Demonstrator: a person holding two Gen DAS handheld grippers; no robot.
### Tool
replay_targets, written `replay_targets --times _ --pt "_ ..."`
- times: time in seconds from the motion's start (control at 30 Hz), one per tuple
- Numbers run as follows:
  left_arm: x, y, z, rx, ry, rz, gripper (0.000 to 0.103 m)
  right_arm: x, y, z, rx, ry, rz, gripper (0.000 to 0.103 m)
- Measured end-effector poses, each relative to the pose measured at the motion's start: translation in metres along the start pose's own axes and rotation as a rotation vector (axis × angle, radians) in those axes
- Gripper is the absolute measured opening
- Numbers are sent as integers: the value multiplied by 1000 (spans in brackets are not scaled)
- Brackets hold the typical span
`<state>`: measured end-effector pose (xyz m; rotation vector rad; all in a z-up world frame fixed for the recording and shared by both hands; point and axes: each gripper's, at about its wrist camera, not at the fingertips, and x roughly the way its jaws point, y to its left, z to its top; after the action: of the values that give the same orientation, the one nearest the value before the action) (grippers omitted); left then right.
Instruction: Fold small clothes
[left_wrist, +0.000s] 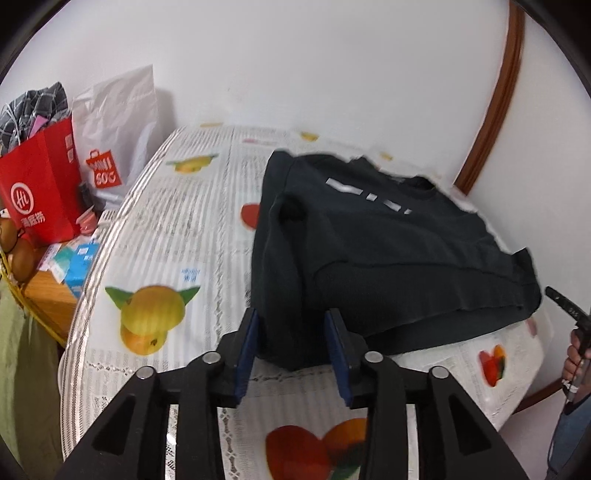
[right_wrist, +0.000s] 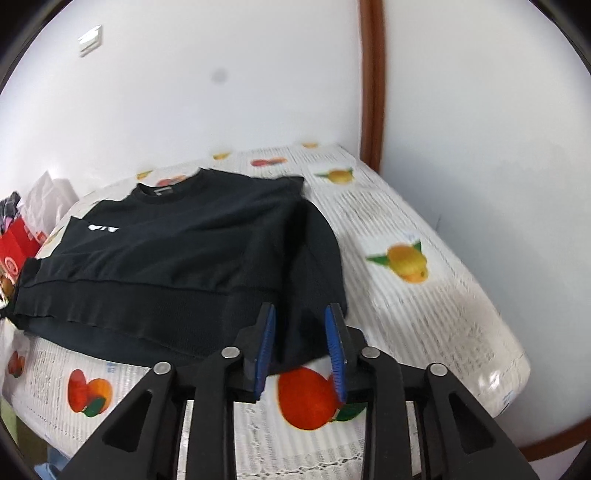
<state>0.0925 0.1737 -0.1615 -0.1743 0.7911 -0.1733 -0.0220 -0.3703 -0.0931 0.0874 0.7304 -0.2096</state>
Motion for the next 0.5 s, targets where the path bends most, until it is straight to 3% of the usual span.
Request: replay_targets --times 0.23,0.5 --pt "9 -16 7 1 17 -55 39 -2 32 15 -47 -4 18 30" --pt "34 -28 8 14 69 -50 46 9 42 12 -34 20 29 35"
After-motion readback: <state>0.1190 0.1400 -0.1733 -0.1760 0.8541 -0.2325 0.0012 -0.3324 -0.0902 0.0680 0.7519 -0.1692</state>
